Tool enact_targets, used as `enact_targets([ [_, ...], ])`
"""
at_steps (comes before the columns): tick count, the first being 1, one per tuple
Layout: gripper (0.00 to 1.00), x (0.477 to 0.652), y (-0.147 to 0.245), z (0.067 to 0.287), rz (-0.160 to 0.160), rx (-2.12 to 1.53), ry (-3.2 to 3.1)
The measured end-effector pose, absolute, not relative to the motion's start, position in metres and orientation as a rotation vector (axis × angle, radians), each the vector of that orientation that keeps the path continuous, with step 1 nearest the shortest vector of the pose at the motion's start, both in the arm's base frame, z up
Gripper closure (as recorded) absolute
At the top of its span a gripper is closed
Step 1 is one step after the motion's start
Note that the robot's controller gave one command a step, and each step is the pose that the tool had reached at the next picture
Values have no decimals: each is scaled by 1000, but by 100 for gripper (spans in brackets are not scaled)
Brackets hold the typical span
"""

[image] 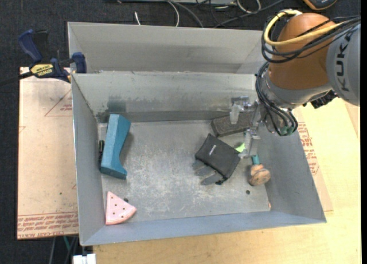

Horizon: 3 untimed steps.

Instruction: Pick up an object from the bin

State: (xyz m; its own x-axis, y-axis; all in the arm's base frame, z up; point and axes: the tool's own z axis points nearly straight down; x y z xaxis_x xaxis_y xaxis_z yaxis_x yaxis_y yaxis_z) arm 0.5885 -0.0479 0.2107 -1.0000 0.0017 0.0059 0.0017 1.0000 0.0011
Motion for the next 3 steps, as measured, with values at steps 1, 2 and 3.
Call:
enact_targets([
  [1, 0, 590, -48, 215, 0, 1, -3144],
  [2, 0, 588, -54, 134, 0, 97, -3146],
  [3, 0, 569, -94, 72, 0, 160, -3149],
])
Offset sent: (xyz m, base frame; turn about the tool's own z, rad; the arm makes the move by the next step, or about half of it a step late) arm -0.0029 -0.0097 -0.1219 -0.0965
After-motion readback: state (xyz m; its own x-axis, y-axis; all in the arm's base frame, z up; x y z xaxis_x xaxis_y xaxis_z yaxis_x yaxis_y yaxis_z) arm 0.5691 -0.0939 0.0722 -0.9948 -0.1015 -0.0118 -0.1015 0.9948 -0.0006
